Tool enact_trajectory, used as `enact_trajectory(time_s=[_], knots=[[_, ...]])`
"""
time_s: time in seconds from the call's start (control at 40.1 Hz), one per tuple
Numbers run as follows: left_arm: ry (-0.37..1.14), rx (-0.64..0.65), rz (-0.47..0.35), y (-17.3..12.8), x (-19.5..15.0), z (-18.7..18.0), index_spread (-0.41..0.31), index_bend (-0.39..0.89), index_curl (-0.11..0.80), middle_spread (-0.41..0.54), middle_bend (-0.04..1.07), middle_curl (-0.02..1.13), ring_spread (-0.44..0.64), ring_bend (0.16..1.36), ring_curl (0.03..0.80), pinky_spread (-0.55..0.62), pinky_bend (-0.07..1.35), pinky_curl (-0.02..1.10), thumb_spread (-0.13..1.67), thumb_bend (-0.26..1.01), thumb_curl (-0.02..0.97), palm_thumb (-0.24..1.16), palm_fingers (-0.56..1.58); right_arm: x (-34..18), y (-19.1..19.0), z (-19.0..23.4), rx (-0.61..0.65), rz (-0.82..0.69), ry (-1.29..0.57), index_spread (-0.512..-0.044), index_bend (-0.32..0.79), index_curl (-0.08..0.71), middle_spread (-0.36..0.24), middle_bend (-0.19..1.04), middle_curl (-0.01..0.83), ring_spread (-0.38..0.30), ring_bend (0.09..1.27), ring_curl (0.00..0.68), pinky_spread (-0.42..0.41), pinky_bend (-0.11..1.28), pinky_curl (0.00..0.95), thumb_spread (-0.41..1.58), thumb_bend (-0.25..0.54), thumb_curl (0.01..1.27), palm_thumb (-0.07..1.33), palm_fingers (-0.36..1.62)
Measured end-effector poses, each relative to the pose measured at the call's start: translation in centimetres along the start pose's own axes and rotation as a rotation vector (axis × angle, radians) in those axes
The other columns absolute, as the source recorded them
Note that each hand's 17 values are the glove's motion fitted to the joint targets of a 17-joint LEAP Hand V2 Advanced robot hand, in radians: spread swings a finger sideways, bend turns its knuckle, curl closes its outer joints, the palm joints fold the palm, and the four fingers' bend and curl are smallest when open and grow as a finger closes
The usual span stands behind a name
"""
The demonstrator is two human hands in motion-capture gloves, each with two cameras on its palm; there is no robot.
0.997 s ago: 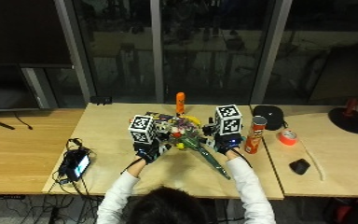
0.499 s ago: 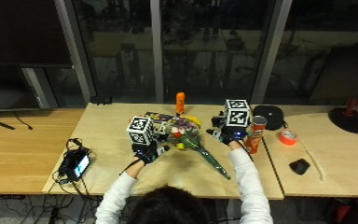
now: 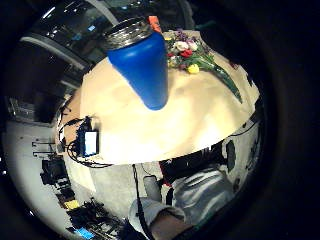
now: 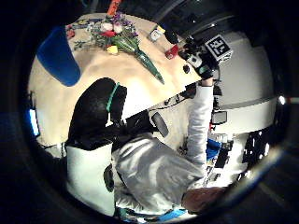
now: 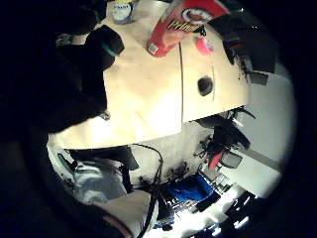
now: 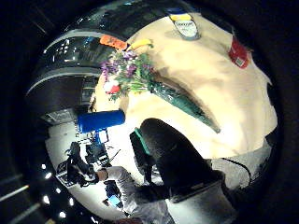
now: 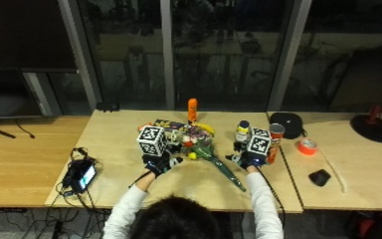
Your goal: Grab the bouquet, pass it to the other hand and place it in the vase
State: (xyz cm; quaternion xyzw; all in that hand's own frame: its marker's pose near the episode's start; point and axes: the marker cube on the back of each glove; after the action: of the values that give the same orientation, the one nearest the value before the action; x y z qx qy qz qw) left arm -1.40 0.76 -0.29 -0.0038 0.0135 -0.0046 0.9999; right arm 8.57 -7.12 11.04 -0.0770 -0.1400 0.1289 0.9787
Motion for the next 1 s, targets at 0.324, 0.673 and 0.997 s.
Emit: enact_trajectory(time_s=[0.324,0.673,0.997], knots=[[-0.009,-0.025,-0.011,0.0,-0.5,0.7,-0.046,0.18,0.4,0.102,0.18,0.35,0.2,0.4,0.301,0.25,0.17,0.3,1.11,-0.02,0.342,0.48,0.53,-0.6,0.7,8.0,-0.025,-0.023,0.005,-0.218,0.05,0.056,0.043,0.3,0.357,-0.011,0.79,0.347,0.198,0.83,0.361,1.06,-0.016,0.29,0.34,0.39],[-0.045,-0.064,-0.004,0.0,-0.5,1.3,-0.051,0.19,0.409,0.103,0.18,0.36,0.21,0.39,0.306,0.24,0.17,0.29,1.11,-0.02,0.347,0.51,0.53,-0.5,0.5,12.0,-0.026,0.019,0.09,-0.225,0.09,0.077,0.002,0.31,0.379,-0.089,0.79,0.37,0.087,0.8,0.356,1.05,-0.01,0.31,0.4,0.48],[-0.053,-0.07,-0.005,0.7,-1.2,0.8,-0.044,0.18,0.413,0.102,0.18,0.36,0.21,0.38,0.308,0.25,0.17,0.29,1.1,-0.02,0.347,0.51,0.53,-2.7,0.4,13.4,0.237,0.0,-0.025,-0.252,0.41,0.272,-0.043,0.29,0.388,-0.071,0.49,0.307,0.113,0.47,0.282,1.17,0.107,0.35,0.7,0.66]])
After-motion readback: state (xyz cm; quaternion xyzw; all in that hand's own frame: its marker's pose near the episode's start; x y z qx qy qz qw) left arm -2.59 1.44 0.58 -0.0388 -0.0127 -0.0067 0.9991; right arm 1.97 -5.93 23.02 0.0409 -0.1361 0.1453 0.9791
